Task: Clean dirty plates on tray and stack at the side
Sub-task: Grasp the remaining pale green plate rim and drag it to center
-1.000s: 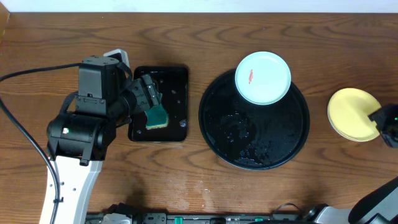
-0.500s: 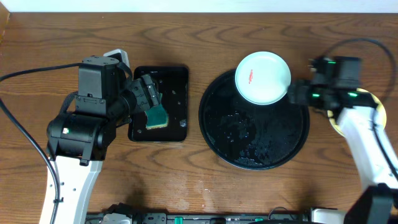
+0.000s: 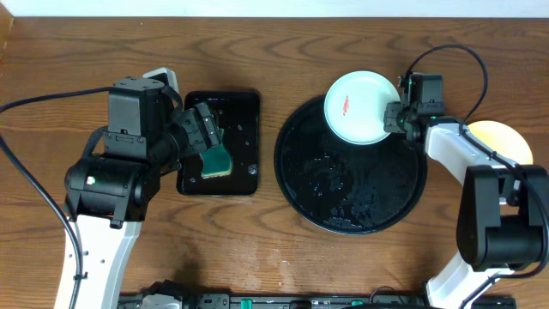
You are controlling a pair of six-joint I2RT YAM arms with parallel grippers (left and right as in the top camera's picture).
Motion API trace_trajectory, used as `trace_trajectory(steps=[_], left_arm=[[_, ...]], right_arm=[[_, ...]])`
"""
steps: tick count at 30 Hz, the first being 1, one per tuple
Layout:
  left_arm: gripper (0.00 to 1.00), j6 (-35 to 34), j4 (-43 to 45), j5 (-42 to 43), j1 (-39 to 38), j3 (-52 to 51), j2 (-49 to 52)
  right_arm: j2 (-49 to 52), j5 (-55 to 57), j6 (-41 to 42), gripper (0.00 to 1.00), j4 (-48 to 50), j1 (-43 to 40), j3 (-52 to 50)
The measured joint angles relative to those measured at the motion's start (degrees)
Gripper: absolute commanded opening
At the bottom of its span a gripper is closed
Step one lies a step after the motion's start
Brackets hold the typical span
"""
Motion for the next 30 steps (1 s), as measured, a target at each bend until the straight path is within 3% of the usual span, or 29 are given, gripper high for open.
trace_trajectory(steps=[4, 13, 19, 26, 30], left_arm=[[0.84, 0.0, 0.0, 0.0, 0.0, 0.0, 0.0], [0.83, 0.0, 0.0, 0.0, 0.0, 0.0, 0.0], [0.83, 0.0, 0.0, 0.0, 0.0, 0.0, 0.0], [0.83, 0.0, 0.0, 0.0, 0.0, 0.0, 0.0], [0.83, 0.0, 0.0, 0.0, 0.0, 0.0, 0.0]], right_arm=[[0.2, 0.2, 1.0, 0.01, 0.0, 0.0, 0.0], [-0.6, -0.3, 3.8, 0.01, -4.3, 0.0, 0.2], [-7.2, -6.8, 4.5, 0.01, -14.4, 0.0, 0.0], [-14.3, -10.9, 4.8, 0.01, -32.5, 0.7, 0.0], [-14.1, -11.5, 4.9, 0.01, -35.2, 2.5, -1.9]])
